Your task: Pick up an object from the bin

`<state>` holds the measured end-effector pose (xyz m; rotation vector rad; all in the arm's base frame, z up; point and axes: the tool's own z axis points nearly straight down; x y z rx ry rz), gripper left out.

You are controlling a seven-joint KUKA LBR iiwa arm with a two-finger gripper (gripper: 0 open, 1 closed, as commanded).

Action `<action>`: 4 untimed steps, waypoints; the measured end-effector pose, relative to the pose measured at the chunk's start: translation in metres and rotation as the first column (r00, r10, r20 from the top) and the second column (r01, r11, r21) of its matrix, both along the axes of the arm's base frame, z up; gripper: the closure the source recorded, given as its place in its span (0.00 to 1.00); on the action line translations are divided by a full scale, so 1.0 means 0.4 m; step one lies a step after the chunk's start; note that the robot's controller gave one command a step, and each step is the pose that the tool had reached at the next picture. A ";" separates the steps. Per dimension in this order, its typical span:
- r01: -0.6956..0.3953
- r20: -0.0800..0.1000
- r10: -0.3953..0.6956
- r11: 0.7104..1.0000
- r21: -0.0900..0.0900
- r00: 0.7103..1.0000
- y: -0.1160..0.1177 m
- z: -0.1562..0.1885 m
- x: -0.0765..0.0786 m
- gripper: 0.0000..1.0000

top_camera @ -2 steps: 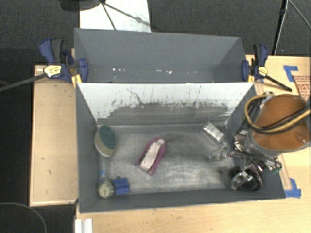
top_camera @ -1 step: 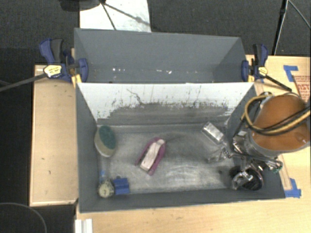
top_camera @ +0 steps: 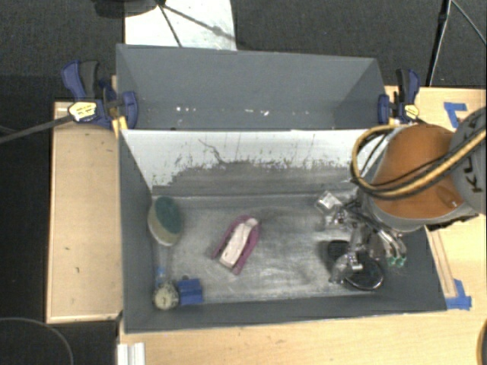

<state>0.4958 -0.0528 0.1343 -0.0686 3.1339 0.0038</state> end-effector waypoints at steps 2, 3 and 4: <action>-0.182 -0.002 0.182 0.983 -0.001 0.983 -0.116 -0.155 0.089 0.00; -0.245 0.004 0.245 0.970 0.003 0.970 -0.201 -0.155 0.088 0.00; -0.246 0.012 0.246 0.969 0.000 0.969 -0.198 -0.149 0.095 1.00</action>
Offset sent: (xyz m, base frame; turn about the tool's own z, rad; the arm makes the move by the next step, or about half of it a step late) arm 0.0127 0.0071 0.0158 -0.0346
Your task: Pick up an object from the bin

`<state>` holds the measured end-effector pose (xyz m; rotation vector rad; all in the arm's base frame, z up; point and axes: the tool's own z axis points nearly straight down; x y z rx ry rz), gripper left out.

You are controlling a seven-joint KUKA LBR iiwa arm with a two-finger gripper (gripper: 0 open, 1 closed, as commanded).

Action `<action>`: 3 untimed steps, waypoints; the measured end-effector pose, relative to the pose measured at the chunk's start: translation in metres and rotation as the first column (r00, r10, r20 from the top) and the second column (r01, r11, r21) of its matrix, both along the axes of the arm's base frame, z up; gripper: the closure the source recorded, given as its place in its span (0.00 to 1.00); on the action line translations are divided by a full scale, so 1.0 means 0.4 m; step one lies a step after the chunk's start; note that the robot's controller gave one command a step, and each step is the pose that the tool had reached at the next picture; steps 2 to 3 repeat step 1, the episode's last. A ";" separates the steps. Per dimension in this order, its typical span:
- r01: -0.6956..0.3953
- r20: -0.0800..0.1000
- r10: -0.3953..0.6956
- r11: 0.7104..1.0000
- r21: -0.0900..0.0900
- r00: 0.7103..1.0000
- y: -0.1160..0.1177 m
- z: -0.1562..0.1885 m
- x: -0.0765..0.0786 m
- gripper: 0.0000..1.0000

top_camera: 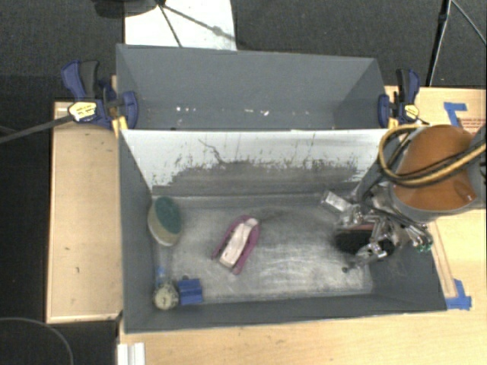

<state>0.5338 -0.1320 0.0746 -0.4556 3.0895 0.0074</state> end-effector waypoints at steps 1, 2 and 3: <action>-0.012 -0.008 0.012 1.000 -0.009 1.000 0.015 0.329 0.027 1.00; -0.012 -0.008 0.012 1.000 -0.009 1.000 0.015 0.329 0.027 1.00; -0.012 -0.008 0.012 1.000 -0.009 1.000 0.015 0.329 0.027 1.00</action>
Offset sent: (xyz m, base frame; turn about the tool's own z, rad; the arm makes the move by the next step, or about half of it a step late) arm 0.0086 0.0060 0.1267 -0.0168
